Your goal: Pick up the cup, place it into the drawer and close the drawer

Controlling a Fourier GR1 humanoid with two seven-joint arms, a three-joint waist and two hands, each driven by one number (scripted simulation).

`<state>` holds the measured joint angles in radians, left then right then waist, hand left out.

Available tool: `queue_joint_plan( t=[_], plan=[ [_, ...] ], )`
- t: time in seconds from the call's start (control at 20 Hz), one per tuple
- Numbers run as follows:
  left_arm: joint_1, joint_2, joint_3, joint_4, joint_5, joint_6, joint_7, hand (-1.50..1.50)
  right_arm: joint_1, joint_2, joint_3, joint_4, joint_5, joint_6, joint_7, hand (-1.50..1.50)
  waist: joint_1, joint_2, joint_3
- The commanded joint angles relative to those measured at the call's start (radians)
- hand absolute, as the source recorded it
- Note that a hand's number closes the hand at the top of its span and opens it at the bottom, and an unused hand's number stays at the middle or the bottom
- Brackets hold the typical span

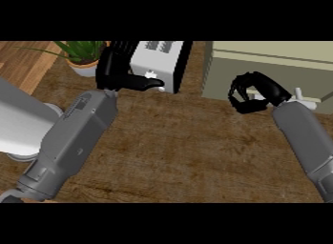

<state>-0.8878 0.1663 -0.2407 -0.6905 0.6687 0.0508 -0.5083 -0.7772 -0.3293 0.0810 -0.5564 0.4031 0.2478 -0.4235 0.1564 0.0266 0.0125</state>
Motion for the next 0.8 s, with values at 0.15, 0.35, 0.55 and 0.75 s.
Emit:
queue_joint_plan(
  t=[0.15,0.35,0.55,0.75],
  plan=[
    [0.039,0.035,-0.007,-0.035,0.001,-0.054,0.002,-1.5,-0.161,-0.123,-0.109,0.045,-0.039,-0.041,0.06,1.5,0.049,0.019,-0.008],
    [0.048,0.019,-0.012,-0.042,0.008,-0.064,0.011,-1.5,-0.159,-0.146,-0.108,0.021,-0.053,-0.001,0.061,1.5,0.056,0.025,-0.009],
    [0.062,0.026,-0.01,-0.053,0.013,-0.074,0.012,-1.5,-0.151,-0.16,-0.121,0.004,-0.078,0.033,0.072,1.5,0.067,0.023,-0.009],
    [0.061,0.031,-0.015,-0.065,0.01,-0.079,0.021,-1.5,-0.148,-0.175,-0.128,-0.016,-0.097,0.068,0.08,1.5,0.067,0.019,-0.009]
  ],
)
